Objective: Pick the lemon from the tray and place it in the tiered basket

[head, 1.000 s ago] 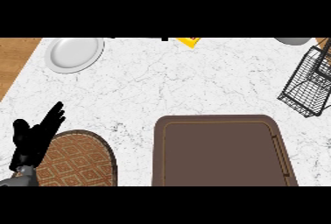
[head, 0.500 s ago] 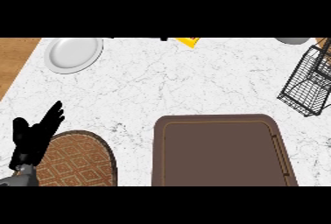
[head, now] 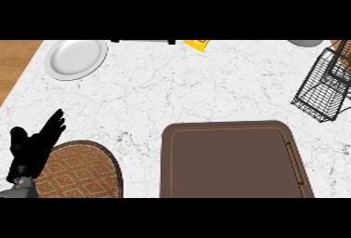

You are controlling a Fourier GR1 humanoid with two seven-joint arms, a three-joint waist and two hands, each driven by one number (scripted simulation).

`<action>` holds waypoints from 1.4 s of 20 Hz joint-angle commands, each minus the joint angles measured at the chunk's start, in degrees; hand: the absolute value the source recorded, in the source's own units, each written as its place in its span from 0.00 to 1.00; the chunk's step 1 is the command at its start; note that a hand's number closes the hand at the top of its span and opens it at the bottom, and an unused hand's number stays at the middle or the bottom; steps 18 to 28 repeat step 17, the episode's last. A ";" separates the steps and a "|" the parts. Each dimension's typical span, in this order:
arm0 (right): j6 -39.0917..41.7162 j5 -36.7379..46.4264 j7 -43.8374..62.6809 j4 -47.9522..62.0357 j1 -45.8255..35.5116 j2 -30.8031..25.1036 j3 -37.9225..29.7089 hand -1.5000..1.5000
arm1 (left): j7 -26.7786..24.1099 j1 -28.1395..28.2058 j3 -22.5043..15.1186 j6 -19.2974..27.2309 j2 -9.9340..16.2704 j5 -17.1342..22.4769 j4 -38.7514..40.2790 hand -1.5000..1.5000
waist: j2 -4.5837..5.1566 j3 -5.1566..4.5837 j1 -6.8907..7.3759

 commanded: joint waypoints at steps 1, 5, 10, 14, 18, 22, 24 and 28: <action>-3.74 -2.44 5.06 -2.49 -2.67 -0.99 -2.89 0.00 | -0.88 0.66 -1.22 0.85 -1.18 -1.33 0.14 0.50 | -0.30 -0.06 -0.43; -4.51 -7.68 6.98 -4.53 -2.82 -4.20 -8.07 0.00 | -1.18 3.59 1.24 -0.03 0.30 0.31 -0.36 0.50 | -1.20 -0.09 -2.02; -10.09 -18.50 -2.62 -9.43 3.06 -3.48 -17.00 0.00 | 0.48 2.69 3.37 1.15 1.59 0.81 -0.45 0.50 | -2.01 0.01 -4.77; -8.93 -24.14 -7.72 -16.23 6.76 -2.42 -20.17 0.00 | -0.66 6.08 2.83 2.05 -0.53 0.41 -0.99 0.50 | -2.77 -0.10 -6.44; -3.40 -30.36 -13.55 -18.90 13.66 -2.66 -24.33 0.00 | -0.39 5.45 5.36 0.05 2.34 2.33 0.31 0.50 | -2.86 -0.09 -7.62; -3.40 -30.36 -13.55 -18.90 13.66 -2.66 -24.33 0.00 | -0.39 5.45 5.36 0.05 2.34 2.33 0.31 0.50 | -2.86 -0.09 -7.62; -3.40 -30.36 -13.55 -18.90 13.66 -2.66 -24.33 0.00 | -0.39 5.45 5.36 0.05 2.34 2.33 0.31 0.50 | -2.86 -0.09 -7.62; -3.40 -30.36 -13.55 -18.90 13.66 -2.66 -24.33 0.00 | -0.39 5.45 5.36 0.05 2.34 2.33 0.31 0.50 | -2.86 -0.09 -7.62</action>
